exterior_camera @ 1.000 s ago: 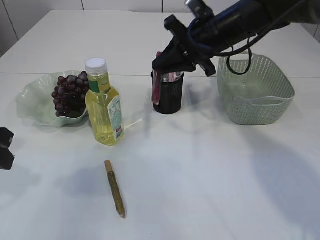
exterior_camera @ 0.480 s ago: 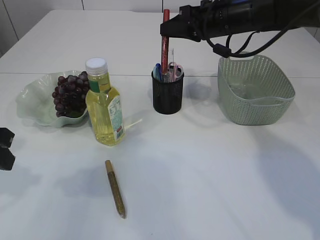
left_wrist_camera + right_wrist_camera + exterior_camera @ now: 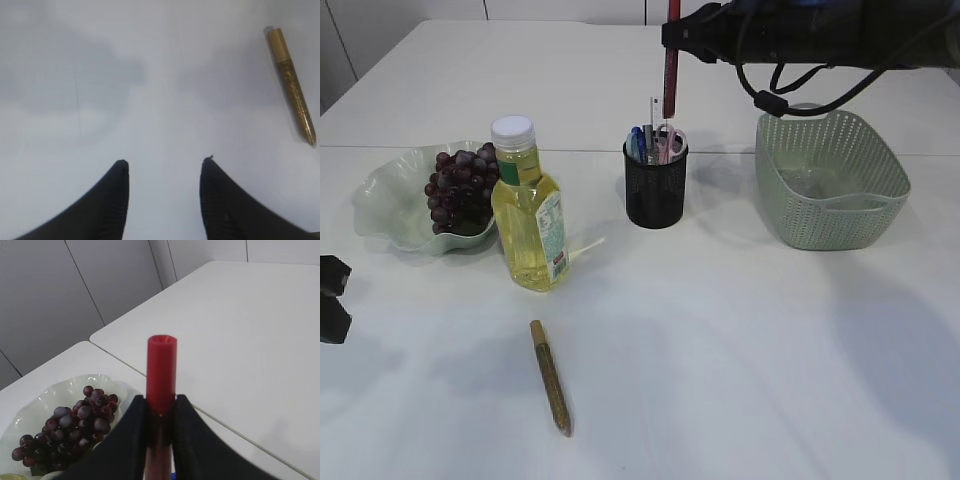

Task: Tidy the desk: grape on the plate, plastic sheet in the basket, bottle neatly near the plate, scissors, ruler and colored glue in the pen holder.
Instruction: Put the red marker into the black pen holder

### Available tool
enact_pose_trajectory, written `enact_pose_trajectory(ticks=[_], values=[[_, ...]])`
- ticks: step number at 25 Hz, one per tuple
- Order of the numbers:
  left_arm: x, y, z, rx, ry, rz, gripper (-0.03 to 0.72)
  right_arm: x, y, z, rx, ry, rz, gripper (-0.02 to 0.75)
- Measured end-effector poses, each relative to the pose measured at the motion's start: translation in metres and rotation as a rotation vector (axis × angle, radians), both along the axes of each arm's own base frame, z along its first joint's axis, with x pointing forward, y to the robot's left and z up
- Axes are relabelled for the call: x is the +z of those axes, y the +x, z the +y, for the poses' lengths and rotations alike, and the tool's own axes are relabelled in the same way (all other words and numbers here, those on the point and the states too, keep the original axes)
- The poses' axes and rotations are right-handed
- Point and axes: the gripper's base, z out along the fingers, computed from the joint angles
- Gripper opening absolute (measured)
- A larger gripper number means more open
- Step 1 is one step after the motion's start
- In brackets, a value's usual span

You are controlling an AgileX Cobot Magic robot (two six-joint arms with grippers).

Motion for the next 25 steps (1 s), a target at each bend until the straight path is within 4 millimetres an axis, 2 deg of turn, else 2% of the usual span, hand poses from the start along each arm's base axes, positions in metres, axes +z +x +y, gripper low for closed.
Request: enact_pose_trajectory(ticks=[7,14,16,21,25], values=[[-0.001,-0.003,0.0,-0.002,0.004,0.034,0.331,-0.043,0.013,0.002,-0.001,-0.007,0.009,0.134],[-0.001,-0.004,0.0,-0.003,0.006,0.05,0.331,-0.061,0.015,0.005,0.034,-0.011,0.004,0.149],[-0.001,-0.004,0.0,-0.003,0.006,0.05,0.33,-0.062,0.015,0.007,0.046,-0.005,0.004,0.181],[-0.001,-0.005,0.0,-0.003,0.006,0.052,0.325,-0.061,0.014,0.008,0.057,0.018,0.018,0.36],[-0.001,-0.005,0.0,-0.003,0.006,0.053,0.321,-0.062,0.013,0.008,0.038,0.086,0.107,0.414]])
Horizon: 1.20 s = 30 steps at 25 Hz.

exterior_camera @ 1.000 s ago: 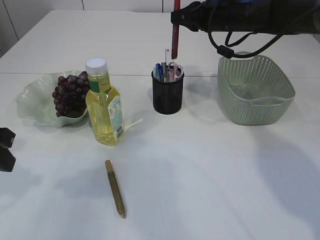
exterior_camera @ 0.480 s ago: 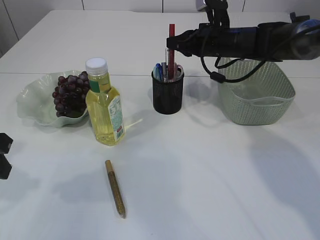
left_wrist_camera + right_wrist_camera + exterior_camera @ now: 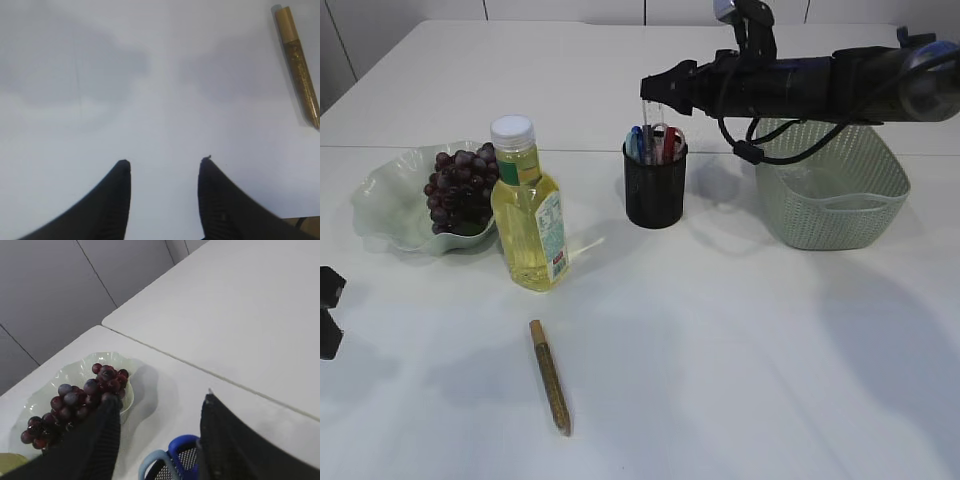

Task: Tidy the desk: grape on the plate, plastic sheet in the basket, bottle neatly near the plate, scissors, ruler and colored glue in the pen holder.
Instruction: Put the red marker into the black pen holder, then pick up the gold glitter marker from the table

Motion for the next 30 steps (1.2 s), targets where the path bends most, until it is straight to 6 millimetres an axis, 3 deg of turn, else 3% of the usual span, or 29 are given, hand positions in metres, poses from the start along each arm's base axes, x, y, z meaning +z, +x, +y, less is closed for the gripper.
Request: enact_pose_trajectory(ticks=[4,12,15,20,25,30], values=[[0.0,0.0,0.0,0.0,0.001,0.004,0.312,0.009,-0.009,0.0,0.032,-0.052,0.105,0.42],[0.0,-0.001,0.0,-0.001,0.002,0.013,0.309,0.084,-0.055,-0.01,-0.017,-0.18,0.388,0.421],[0.0,-0.001,0.0,-0.001,0.003,0.014,0.309,0.104,-0.076,-0.003,-0.015,-0.219,0.481,0.421],[0.0,-0.001,0.0,-0.001,0.003,0.014,0.309,0.119,-0.118,0.038,0.005,-0.383,0.59,0.421],[0.0,-0.001,0.001,-0.004,0.008,0.011,0.309,0.115,-0.159,0.092,0.019,-0.581,0.648,0.42],[0.0,-0.001,0.002,-0.012,0.026,0.005,0.309,0.112,-0.193,0.134,0.021,-0.643,0.668,0.394]])
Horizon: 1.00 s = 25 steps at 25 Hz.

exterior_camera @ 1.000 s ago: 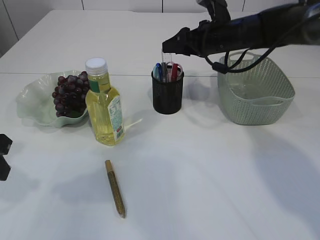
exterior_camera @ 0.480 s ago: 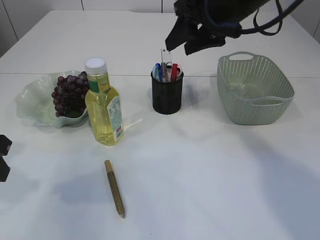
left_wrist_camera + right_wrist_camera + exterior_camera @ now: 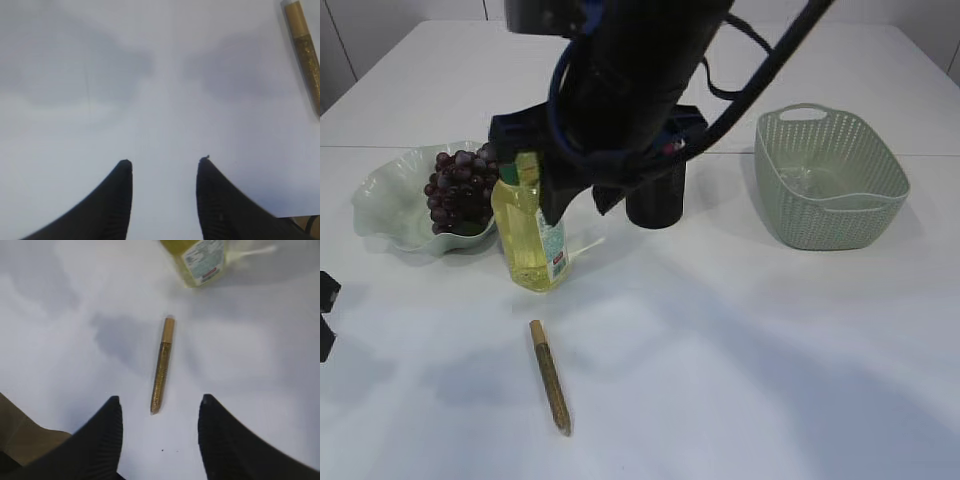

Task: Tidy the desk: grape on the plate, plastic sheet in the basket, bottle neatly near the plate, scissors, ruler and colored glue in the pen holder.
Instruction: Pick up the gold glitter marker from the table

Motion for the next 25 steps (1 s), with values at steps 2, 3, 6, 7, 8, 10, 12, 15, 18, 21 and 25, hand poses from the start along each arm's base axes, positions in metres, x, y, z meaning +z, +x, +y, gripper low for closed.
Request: enact_pose_trajectory(ticks=[2,3,6,7,8,10,12,15,18,21,25], values=[[0.0,0.0,0.0,-0.001,0.002,0.0,0.309,-0.002,-0.01,0.012,-0.002,-0.015,0.006,0.391],[0.0,0.0,0.0,-0.002,0.004,0.001,0.309,-0.005,-0.013,0.016,-0.005,-0.019,0.016,0.391],[0.0,-0.001,0.001,-0.007,0.014,0.007,0.309,-0.021,-0.017,0.031,0.003,-0.048,0.051,0.387],[0.0,-0.001,0.001,-0.008,0.018,0.008,0.309,-0.026,-0.018,0.034,0.005,-0.058,0.06,0.387],[0.0,-0.001,0.002,-0.01,0.023,0.01,0.309,-0.033,-0.019,0.039,0.008,-0.07,0.073,0.386],[-0.001,-0.001,0.002,-0.012,0.027,0.014,0.309,-0.046,-0.019,0.046,0.01,-0.091,0.098,0.386],[-0.001,-0.002,0.002,-0.014,0.029,0.02,0.309,-0.06,-0.019,0.052,0.015,-0.113,0.121,0.386],[-0.001,-0.002,0.002,-0.015,0.032,0.024,0.309,-0.077,-0.017,0.057,0.008,-0.139,0.152,0.386],[-0.001,-0.002,0.002,-0.015,0.032,0.024,0.309,-0.089,-0.012,0.062,0.0,-0.152,0.163,0.386],[-0.001,-0.002,0.002,-0.015,0.032,0.026,0.309,-0.097,-0.004,0.069,-0.004,-0.152,0.162,0.386],[-0.001,-0.002,0.002,-0.016,0.032,0.025,0.309,-0.104,0.007,0.08,-0.006,-0.157,0.15,0.386]])
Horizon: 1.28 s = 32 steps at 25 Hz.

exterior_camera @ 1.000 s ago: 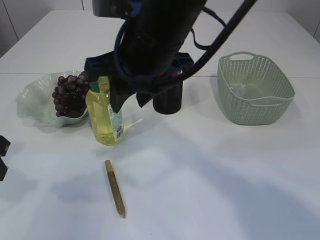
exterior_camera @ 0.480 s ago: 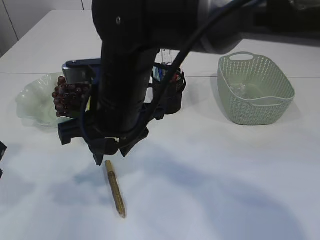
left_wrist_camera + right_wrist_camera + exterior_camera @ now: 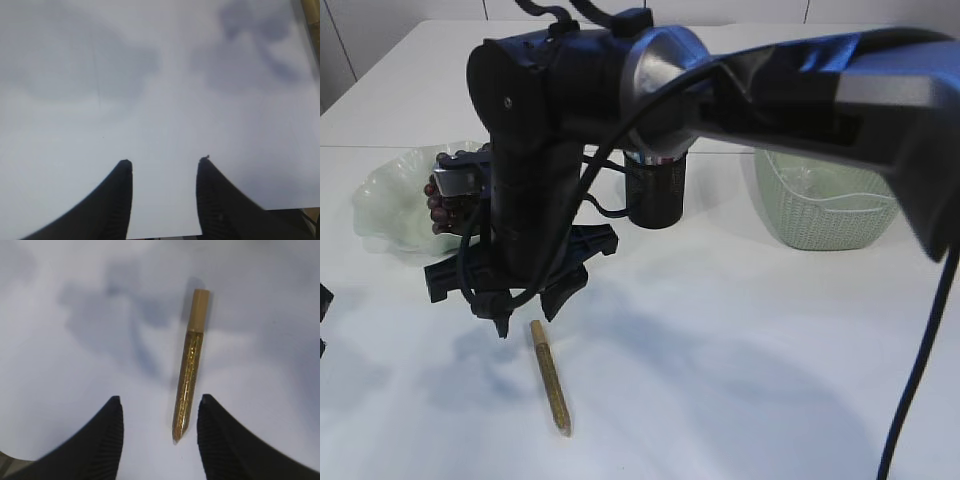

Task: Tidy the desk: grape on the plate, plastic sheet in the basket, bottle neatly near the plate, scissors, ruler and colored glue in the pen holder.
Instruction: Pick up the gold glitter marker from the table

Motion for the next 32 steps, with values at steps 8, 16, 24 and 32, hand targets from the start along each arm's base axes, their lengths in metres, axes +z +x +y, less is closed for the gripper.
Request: enact_pose_trajectory(ticks=[8,16,24,32], values=[[0.0,0.0,0.0,0.0,0.0,0.0,0.309,-0.034,0.015,0.011,0.006,-0.086,0.032,0.386],[0.0,0.001,0.0,0.0,-0.002,-0.008,0.309,-0.061,0.017,0.012,-0.001,-0.136,0.067,0.386],[0.001,0.002,0.0,0.001,-0.005,-0.026,0.309,-0.071,0.019,0.011,-0.018,-0.162,0.066,0.386],[0.001,0.002,0.0,0.001,-0.005,-0.026,0.309,-0.076,0.02,0.011,-0.036,-0.17,0.073,0.386]])
